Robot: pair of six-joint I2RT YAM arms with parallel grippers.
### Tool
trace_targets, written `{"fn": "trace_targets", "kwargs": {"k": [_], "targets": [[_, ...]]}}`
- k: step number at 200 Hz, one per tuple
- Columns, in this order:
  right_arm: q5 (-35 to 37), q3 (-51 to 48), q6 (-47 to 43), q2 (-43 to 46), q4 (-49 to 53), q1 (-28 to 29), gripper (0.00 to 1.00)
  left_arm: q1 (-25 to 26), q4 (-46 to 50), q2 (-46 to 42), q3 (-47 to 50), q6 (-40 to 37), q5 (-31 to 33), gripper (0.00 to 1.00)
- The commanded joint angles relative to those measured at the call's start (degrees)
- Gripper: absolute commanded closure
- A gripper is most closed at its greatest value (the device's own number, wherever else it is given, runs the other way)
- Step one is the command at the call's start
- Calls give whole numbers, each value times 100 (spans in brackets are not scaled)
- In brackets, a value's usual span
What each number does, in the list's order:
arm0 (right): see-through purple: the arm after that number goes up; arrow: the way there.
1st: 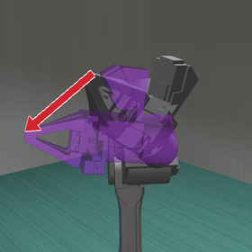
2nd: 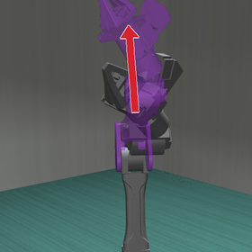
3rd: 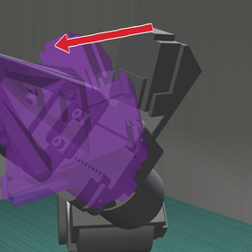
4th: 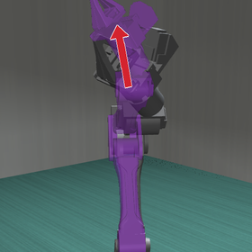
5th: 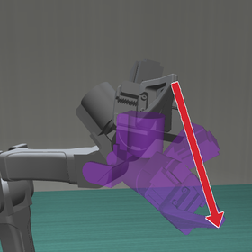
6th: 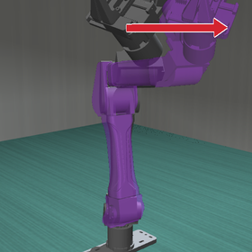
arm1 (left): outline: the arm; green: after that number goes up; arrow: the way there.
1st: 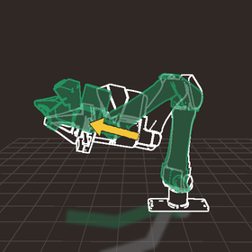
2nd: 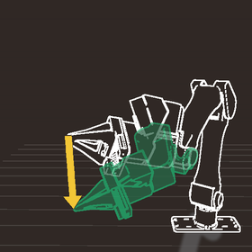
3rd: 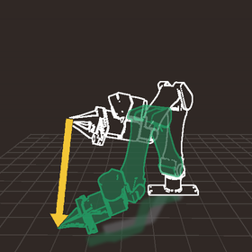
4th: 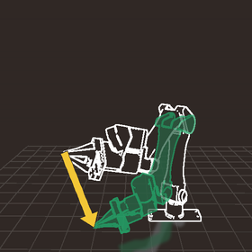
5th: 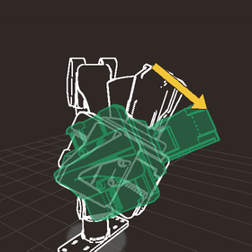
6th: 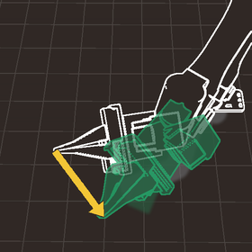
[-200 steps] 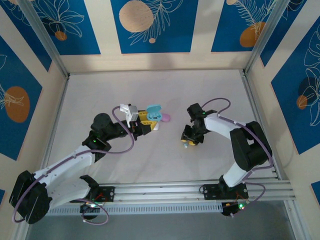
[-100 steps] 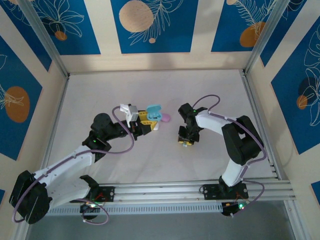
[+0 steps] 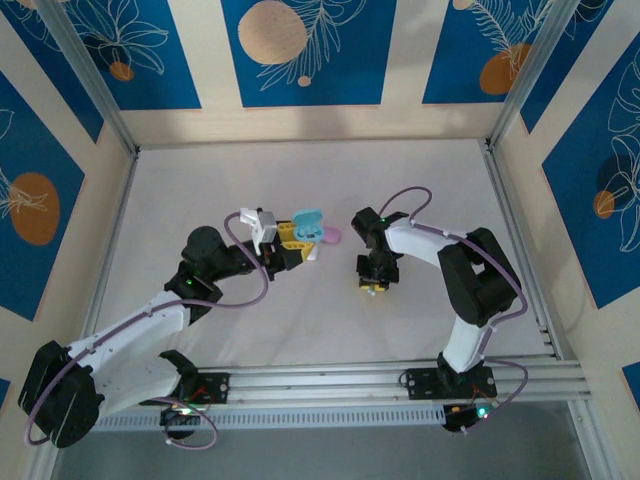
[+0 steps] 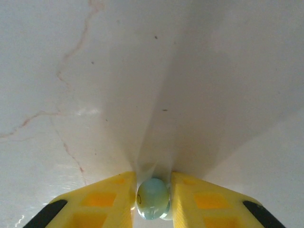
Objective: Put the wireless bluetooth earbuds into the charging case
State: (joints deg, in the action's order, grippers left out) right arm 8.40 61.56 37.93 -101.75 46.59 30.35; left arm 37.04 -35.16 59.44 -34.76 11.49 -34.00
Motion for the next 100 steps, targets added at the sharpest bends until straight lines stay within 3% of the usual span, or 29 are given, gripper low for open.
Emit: {"fn": "trace_targets", "kwargs": {"k": [1, 100], "targets": [[104, 183, -143, -145, 314, 80, 73, 73, -176, -65, 5, -41, 0, 67], [220, 304, -177, 184, 439, 142, 84, 71, -79, -174, 29, -86, 65, 67]]}}
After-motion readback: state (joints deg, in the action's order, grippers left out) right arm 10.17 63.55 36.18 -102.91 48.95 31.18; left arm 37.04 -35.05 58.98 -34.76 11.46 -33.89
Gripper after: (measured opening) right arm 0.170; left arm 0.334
